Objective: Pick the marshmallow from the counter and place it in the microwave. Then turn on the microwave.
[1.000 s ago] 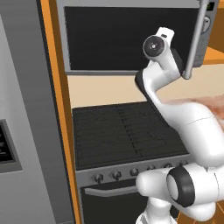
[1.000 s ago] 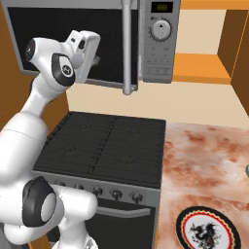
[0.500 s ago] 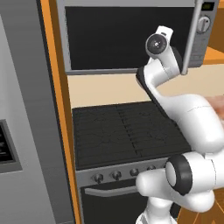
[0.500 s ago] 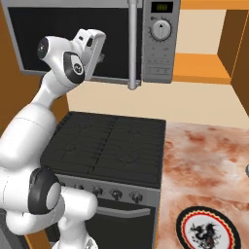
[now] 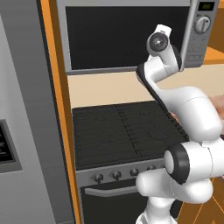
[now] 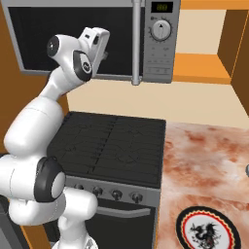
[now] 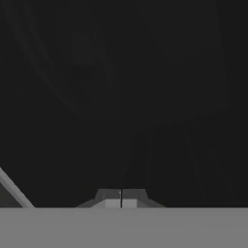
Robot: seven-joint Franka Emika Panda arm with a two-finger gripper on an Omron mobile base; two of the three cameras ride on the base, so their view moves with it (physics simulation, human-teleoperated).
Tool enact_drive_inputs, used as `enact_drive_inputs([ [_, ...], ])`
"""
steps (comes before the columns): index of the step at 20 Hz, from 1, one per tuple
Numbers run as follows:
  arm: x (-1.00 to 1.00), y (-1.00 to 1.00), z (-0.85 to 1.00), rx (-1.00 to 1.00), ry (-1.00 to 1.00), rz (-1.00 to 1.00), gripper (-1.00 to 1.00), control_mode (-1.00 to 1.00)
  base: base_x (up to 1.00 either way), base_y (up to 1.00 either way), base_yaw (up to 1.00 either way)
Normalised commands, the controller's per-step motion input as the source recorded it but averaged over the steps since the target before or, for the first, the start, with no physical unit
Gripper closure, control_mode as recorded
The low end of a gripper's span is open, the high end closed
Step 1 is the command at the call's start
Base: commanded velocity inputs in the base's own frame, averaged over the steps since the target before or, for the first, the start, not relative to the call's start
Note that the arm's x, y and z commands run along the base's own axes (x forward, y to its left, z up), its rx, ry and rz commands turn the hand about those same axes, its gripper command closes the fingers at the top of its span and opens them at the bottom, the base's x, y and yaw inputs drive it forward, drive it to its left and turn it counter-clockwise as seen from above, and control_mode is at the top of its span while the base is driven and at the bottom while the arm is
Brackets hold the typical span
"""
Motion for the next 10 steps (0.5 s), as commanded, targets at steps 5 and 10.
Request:
enact_drive_inputs([
  [5,0.34,-0.02,0.01,0.00,0.00,0.05,1.00,-1.00,0.00,0.00,0.00],
  [10,0.28,-0.03,0.01,0.00,0.00,0.04,1.00,-1.00,0.00,0.00,0.00],
])
